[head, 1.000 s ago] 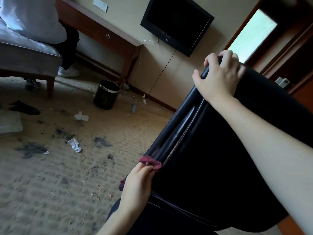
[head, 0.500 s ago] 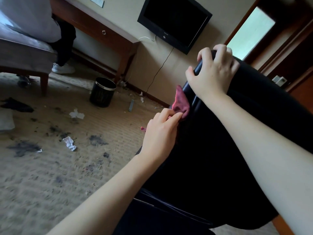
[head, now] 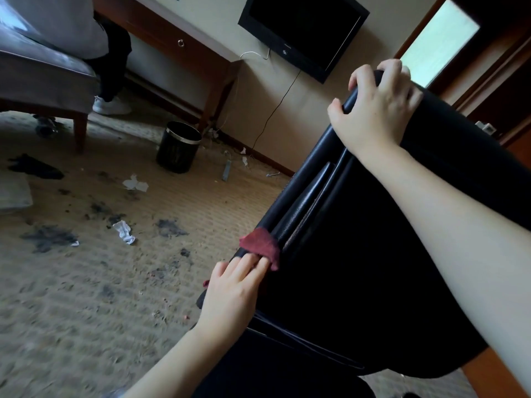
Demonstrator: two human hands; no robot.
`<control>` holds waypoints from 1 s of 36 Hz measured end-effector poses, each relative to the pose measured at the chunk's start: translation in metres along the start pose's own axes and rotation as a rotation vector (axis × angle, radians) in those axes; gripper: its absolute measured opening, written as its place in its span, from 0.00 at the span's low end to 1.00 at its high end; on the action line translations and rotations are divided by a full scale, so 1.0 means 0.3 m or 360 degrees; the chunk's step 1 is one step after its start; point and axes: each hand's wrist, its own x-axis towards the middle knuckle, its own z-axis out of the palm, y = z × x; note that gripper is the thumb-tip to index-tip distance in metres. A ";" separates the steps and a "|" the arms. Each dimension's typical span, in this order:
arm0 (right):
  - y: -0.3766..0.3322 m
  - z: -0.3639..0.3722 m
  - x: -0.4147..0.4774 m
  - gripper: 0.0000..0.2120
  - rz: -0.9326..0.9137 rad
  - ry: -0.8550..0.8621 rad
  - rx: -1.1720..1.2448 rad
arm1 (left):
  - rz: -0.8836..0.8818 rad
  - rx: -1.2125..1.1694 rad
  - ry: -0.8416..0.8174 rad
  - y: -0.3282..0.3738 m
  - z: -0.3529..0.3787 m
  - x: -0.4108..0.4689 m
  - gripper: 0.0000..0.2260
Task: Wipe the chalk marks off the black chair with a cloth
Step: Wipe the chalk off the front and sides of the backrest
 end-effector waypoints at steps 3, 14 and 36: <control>-0.003 -0.002 -0.002 0.17 0.0008 -0.0016 -0.0020 | -0.0052 0.0063 -0.0199 -0.048 0.000 -0.130 0.16; -0.011 0.006 -0.010 0.17 0.0055 0.0022 -0.0032 | -0.0836 -0.0852 0.0042 -0.089 -0.034 -0.105 0.11; -0.015 0.029 -0.011 0.19 0.0107 0.0070 -0.0089 | -0.0862 -0.1526 -0.0272 0.015 -0.039 0.312 0.09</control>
